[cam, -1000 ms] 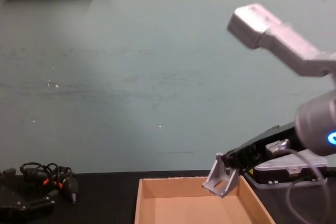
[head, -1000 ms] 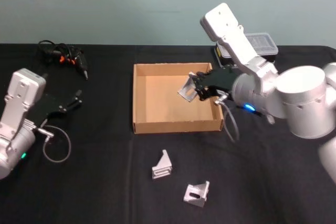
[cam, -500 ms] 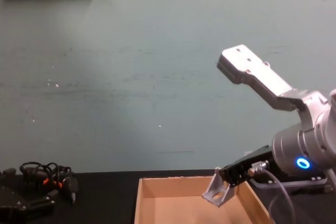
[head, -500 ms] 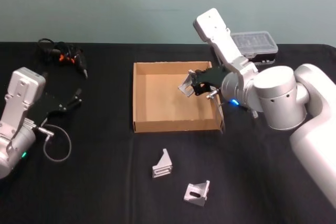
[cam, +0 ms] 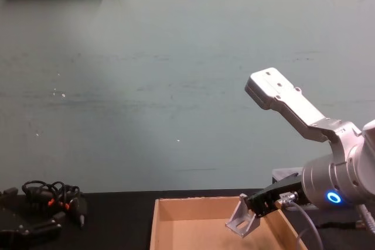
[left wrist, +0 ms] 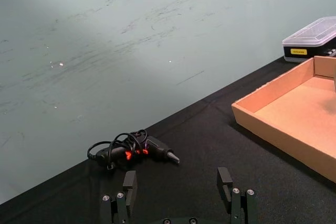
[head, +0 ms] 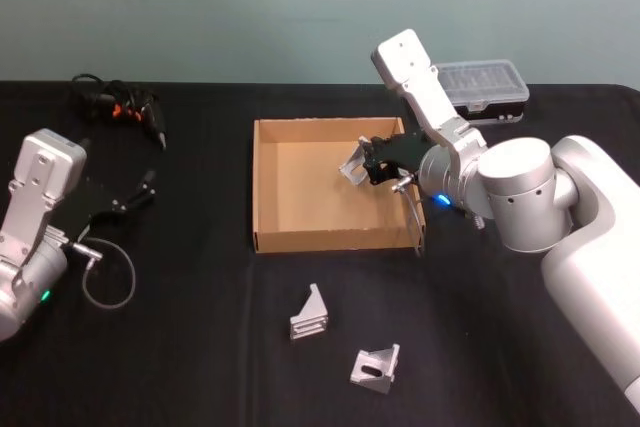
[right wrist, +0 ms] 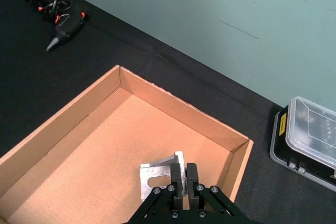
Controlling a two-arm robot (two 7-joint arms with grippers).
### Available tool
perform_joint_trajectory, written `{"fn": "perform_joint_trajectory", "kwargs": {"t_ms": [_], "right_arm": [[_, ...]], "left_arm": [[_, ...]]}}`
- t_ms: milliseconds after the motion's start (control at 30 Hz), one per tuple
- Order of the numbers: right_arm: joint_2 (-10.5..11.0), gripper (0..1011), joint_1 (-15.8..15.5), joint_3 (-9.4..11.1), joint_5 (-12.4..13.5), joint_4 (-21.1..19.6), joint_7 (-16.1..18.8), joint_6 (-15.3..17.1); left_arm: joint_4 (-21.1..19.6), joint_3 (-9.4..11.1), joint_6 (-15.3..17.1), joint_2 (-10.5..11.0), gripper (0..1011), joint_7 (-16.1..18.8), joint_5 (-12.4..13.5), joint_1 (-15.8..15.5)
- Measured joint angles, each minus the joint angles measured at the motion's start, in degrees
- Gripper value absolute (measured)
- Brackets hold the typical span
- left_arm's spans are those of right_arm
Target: Use one hand to pick up the angle iron from the table and place it into the box.
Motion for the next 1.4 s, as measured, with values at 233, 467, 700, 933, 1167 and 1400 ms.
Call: {"fn": "perform_joint_trajectory", "kwargs": {"t_ms": [233, 467, 700, 933, 1167, 1400], "right_arm": [[0.03, 98, 0.0, -0.05, 0.03, -0.26, 0.0, 0.19], [0.06, 311, -0.03, -0.1, 0.06, -0.42, -0.01, 0.32], [0.08, 550, -0.07, -0.12, 0.1, -0.49, -0.01, 0.41], [0.1, 785, -0.1, -0.12, 0.13, -0.53, -0.02, 0.46], [0.1, 958, -0.1, -0.11, 0.15, -0.56, -0.03, 0.5], [1.93, 1004, -2.15, 0.23, -0.05, -4.82, 2.4, 0.9]], "left_arm": [[0.0, 0.0, 0.0, 0.0, 1000, 0.0, 0.0, 0.0], [0.0, 0.0, 0.0, 0.0, 1000, 0.0, 0.0, 0.0], [0.0, 0.0, 0.0, 0.0, 1000, 0.0, 0.0, 0.0], [0.0, 0.0, 0.0, 0.0, 1000, 0.0, 0.0, 0.0], [0.0, 0.0, 0.0, 0.0, 1000, 0.0, 0.0, 0.0], [0.0, 0.0, 0.0, 0.0, 1000, 0.0, 0.0, 0.0]]}}
